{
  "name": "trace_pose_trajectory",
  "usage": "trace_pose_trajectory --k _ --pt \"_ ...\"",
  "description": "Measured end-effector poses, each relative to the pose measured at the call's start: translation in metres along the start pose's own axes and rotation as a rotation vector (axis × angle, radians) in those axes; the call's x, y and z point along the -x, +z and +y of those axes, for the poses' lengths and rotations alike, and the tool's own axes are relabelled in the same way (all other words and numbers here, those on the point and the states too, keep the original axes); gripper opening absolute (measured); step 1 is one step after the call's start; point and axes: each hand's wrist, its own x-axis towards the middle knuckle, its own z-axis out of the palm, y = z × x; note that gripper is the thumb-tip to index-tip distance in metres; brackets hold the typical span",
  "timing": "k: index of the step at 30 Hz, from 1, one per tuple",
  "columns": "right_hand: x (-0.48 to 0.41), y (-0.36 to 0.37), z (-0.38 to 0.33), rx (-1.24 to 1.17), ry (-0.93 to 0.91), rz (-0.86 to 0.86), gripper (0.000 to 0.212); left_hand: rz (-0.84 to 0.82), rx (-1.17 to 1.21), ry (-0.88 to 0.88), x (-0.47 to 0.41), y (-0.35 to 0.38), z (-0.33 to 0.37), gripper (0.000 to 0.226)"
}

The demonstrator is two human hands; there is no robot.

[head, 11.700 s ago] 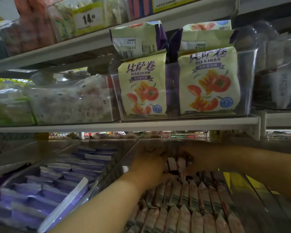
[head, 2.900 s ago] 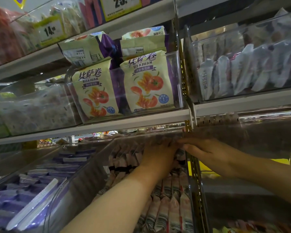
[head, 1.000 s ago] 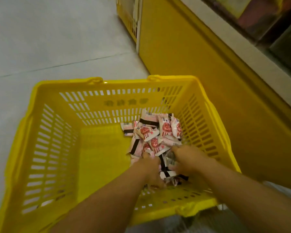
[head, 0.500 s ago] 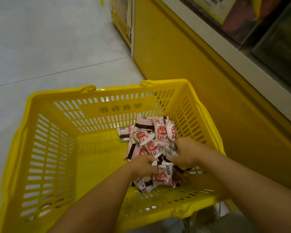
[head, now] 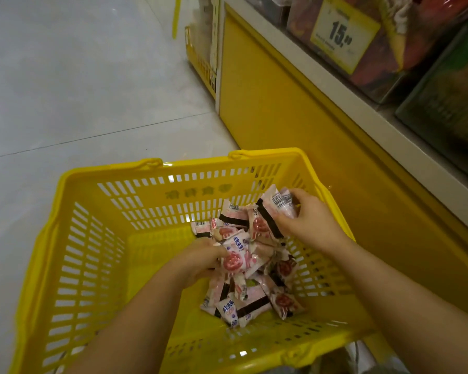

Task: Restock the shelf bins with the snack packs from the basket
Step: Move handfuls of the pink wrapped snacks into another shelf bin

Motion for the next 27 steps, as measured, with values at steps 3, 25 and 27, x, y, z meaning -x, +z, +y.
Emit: trace_pose_trajectory --k 3,25,27 --pt "0.005 0.005 -0.007 -0.128 -0.027 -0.025 0.034 0.001 0.039 0.058 0.007 -0.007 0.008 0.009" --pt "0.005 0.023 -0.024 -0.796 0.177 -0.128 0.025 -0.164 0.533 0.371 0.016 0.013 0.039 0.048" --pt "0.007 0.025 -0.022 -0.72 0.171 -0.038 0.012 -0.151 0.462 0.4 0.018 0.018 0.041 0.053"
